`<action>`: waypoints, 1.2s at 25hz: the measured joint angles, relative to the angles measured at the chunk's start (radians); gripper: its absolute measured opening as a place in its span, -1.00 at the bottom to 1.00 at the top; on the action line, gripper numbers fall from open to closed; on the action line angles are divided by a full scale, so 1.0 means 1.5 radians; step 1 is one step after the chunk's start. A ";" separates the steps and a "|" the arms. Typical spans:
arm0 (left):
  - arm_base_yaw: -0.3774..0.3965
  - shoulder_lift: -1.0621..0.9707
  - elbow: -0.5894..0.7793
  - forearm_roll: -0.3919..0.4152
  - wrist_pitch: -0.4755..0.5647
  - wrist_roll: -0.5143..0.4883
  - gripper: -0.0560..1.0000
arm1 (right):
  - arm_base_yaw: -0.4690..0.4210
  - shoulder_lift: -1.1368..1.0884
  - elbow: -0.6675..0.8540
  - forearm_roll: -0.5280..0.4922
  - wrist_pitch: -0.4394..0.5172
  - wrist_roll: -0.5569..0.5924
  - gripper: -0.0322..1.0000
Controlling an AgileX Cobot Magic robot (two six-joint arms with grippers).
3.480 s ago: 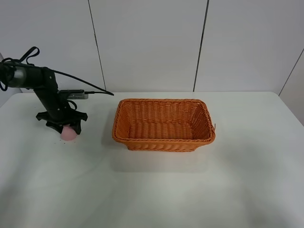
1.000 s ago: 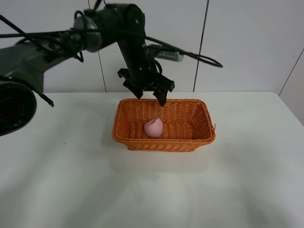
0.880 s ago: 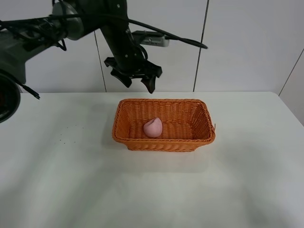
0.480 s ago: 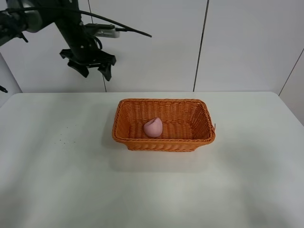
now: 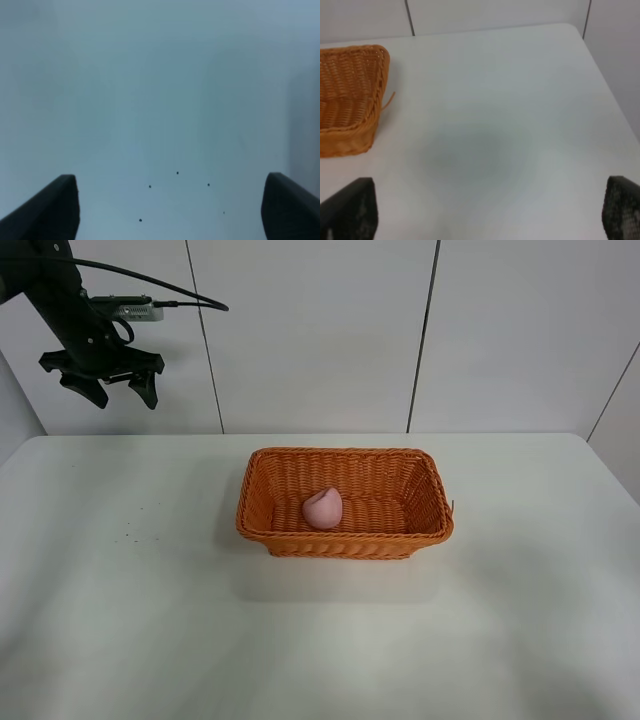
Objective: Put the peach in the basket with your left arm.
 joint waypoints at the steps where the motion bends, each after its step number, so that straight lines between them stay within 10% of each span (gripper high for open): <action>1: 0.000 -0.002 0.007 -0.005 0.000 0.000 0.71 | 0.000 0.000 0.000 0.000 0.000 0.000 0.41; 11: -0.002 -0.141 0.193 -0.021 0.000 0.005 0.71 | 0.000 0.000 0.000 0.000 0.000 0.000 0.41; 30: -0.002 -0.861 0.949 -0.024 -0.008 0.035 0.71 | 0.000 0.000 0.000 0.000 0.000 0.000 0.41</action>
